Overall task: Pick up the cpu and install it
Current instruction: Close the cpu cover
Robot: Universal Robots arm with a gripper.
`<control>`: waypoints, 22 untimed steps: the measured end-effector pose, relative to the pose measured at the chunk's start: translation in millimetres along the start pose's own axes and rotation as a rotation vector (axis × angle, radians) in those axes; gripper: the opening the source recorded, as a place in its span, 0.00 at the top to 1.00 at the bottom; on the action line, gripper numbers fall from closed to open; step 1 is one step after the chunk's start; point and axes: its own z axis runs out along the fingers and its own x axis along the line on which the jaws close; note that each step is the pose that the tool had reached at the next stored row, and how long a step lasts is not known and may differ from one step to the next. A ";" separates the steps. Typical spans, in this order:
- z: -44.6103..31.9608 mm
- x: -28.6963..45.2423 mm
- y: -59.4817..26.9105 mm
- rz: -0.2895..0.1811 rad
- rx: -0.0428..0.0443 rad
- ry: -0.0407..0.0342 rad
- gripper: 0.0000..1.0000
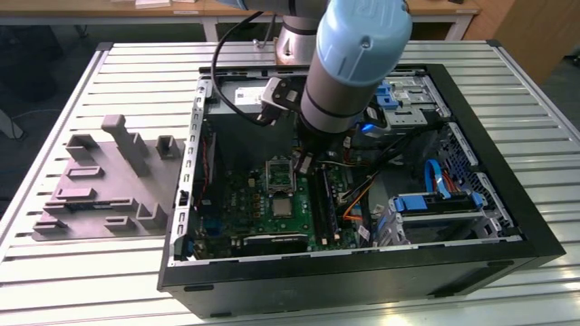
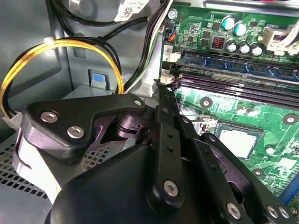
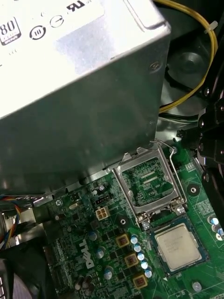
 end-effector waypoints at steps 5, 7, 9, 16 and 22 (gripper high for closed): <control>2.0 0.6 1.0 -0.001 -0.0061 -0.0124 0.89; 3.1 1.0 1.7 -0.001 -0.0094 -0.0193 0.89; 4.7 1.7 2.6 -0.002 -0.0099 -0.0205 0.89; 9.0 2.0 4.3 -0.002 -0.0128 -0.0260 0.89; 13.3 2.3 5.0 -0.002 -0.0159 -0.0325 0.89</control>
